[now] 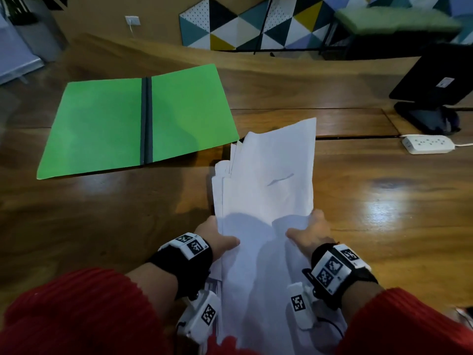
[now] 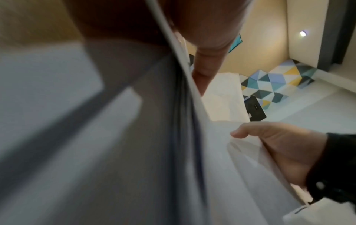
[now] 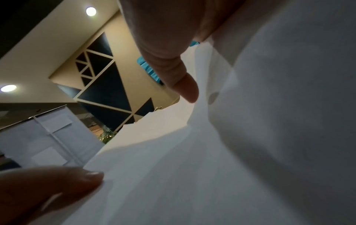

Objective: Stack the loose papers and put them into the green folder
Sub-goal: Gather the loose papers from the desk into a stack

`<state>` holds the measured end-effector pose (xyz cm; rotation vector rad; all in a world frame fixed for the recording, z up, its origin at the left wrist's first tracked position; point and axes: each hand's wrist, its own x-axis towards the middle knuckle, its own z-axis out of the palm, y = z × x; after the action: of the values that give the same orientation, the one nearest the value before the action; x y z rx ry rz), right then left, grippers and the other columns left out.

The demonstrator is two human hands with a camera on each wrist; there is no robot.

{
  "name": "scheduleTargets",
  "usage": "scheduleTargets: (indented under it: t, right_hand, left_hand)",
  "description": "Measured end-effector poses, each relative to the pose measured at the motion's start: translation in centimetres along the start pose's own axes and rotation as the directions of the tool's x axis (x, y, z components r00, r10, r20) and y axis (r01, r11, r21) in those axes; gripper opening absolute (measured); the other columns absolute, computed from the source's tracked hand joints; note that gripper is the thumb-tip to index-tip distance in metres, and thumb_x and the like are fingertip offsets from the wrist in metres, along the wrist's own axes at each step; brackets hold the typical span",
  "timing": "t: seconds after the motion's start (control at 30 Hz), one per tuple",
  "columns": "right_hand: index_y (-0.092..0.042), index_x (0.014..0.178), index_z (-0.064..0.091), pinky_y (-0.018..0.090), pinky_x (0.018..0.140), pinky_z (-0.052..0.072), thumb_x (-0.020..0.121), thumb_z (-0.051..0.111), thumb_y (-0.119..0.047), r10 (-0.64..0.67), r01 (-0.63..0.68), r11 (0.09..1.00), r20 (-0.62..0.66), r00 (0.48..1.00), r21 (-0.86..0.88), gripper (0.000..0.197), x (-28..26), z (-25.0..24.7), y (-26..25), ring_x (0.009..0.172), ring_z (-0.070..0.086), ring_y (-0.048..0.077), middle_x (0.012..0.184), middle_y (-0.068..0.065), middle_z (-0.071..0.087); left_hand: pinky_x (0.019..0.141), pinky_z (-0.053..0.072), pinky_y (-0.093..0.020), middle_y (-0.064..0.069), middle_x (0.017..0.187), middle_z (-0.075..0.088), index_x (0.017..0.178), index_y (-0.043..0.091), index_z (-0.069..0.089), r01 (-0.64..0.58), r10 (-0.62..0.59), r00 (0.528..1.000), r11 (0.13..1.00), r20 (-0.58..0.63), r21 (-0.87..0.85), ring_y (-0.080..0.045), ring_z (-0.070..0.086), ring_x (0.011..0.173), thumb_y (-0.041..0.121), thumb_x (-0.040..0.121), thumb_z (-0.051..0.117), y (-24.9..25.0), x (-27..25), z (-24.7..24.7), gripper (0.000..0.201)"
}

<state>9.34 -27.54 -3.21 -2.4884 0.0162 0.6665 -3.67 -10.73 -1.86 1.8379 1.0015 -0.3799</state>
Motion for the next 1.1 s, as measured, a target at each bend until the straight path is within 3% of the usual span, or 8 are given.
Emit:
scheduleTargets:
  t: [0.2, 0.33, 0.47, 0.7, 0.8, 0.97, 1.03, 1.1]
  right_hand:
    - [-0.011, 0.102, 0.043, 0.04, 0.078, 0.05, 0.073, 0.065, -0.021, -0.096, 0.092, 0.993, 0.045, 0.994, 0.079, 0.038, 1.1, -0.6, 0.6, 0.09, 0.057, 0.034, 0.103, 0.017, 0.058]
    - [-0.001, 0.099, 0.057, 0.036, 0.075, 0.048, 0.077, 0.066, -0.011, -0.033, 0.021, 0.973, 0.052, 0.998, 0.232, 0.026, 2.5, -1.7, 1.7, 0.092, 0.062, 0.035, 0.106, 0.021, 0.065]
    - [0.003, 0.098, 0.061, 0.036, 0.068, 0.056, 0.075, 0.068, -0.004, 0.012, -0.032, 0.94, 0.059, 0.998, 0.341, 0.025, 2.8, -2.4, 3.2, 0.077, 0.064, 0.032, 0.089, 0.018, 0.068]
    - [-0.017, 0.072, 0.056, 0.039, 0.065, 0.052, 0.076, 0.068, 0.004, -0.198, 0.241, 0.792, -0.138, 0.97, 0.561, 0.025, -0.4, -5.9, 0.9, 0.074, 0.059, 0.028, 0.075, 0.011, 0.063]
    - [-0.024, 0.076, 0.056, 0.038, 0.069, 0.051, 0.076, 0.07, -0.003, -0.354, 0.434, 0.672, -0.254, 0.9, 0.6, 0.025, -2.6, -8.2, -2.0, 0.075, 0.059, 0.025, 0.075, 0.006, 0.066]
    - [-0.033, 0.095, 0.054, 0.027, 0.083, 0.054, 0.066, 0.077, -0.011, -0.556, 0.672, 0.38, -0.424, 0.715, 0.635, 0.044, -6.8, -10.9, -7.2, 0.091, 0.065, 0.007, 0.09, -0.018, 0.071]
    - [-0.031, 0.107, 0.049, 0.034, 0.092, 0.051, 0.065, 0.072, -0.007, -0.575, 0.723, 0.299, -0.487, 0.657, 0.622, 0.053, -7.9, -10.9, -8.3, 0.104, 0.062, 0.016, 0.105, -0.008, 0.065]
    - [-0.014, 0.119, 0.048, 0.039, 0.094, 0.05, 0.063, 0.077, -0.017, -0.57, 0.719, 0.267, -0.496, 0.655, 0.642, 0.063, -8.4, -10.4, -9.1, 0.107, 0.062, 0.022, 0.113, 0.007, 0.063]
  left_hand:
    - [0.094, 0.049, -0.046, -0.002, 0.129, 0.053, 0.127, 0.03, 0.038, -0.126, 0.125, 0.99, 0.992, 0.059, 0.012, -0.026, 0.057, 0.108, 0.053, 0.044, 0.071, 1.3, -0.9, 1.1, 0.092]
    - [0.098, 0.047, -0.046, -0.001, 0.137, 0.048, 0.133, 0.036, 0.03, -0.09, 0.114, 0.984, 0.982, 0.14, -0.165, -0.026, 0.054, 0.115, 0.04, 0.051, 0.075, 1.6, -1.0, 1.3, 0.093]
    - [0.097, 0.048, -0.04, -0.01, 0.122, 0.06, 0.135, 0.02, 0.035, -0.133, 0.144, 0.986, 0.983, 0.084, -0.125, -0.029, 0.058, 0.108, 0.018, 0.066, 0.066, 1.6, -1.0, 1.3, 0.075]
    - [0.101, 0.041, -0.033, -0.011, 0.132, 0.055, 0.134, 0.015, 0.038, -0.242, 0.241, 0.97, 0.968, -0.02, -0.074, -0.027, 0.053, 0.117, 0.005, 0.081, 0.052, 3.3, -3.0, -1.0, 0.055]
    - [0.085, 0.037, -0.018, -0.002, 0.119, 0.057, 0.132, 0.014, 0.036, -0.395, 0.364, 0.899, 0.914, -0.243, -0.09, -0.013, 0.056, 0.094, 0.005, 0.084, 0.053, 4.8, -5.5, -3.5, 0.052]
    - [0.055, 0.042, -0.004, 0.013, 0.086, 0.06, 0.11, 0.03, 0.046, -0.677, 0.439, 0.653, 0.704, -0.616, -0.216, -0.001, 0.058, 0.073, 0.005, 0.073, 0.067, 7.4, -9.6, -7.3, 0.049]
    - [0.049, 0.042, -0.008, 0.009, 0.073, 0.063, 0.095, 0.022, 0.058, -0.69, 0.432, 0.615, 0.7, -0.659, -0.186, 0.004, 0.061, 0.06, 0.013, 0.065, 0.067, 7.7, -10.3, -8.4, 0.032]
    - [0.046, 0.043, -0.019, -0.003, 0.059, 0.062, 0.075, 0.012, 0.063, -0.644, 0.39, 0.659, 0.734, -0.644, -0.214, -0.009, 0.06, 0.049, 0.017, 0.061, 0.066, 7.6, -10.0, -9.1, 0.015]
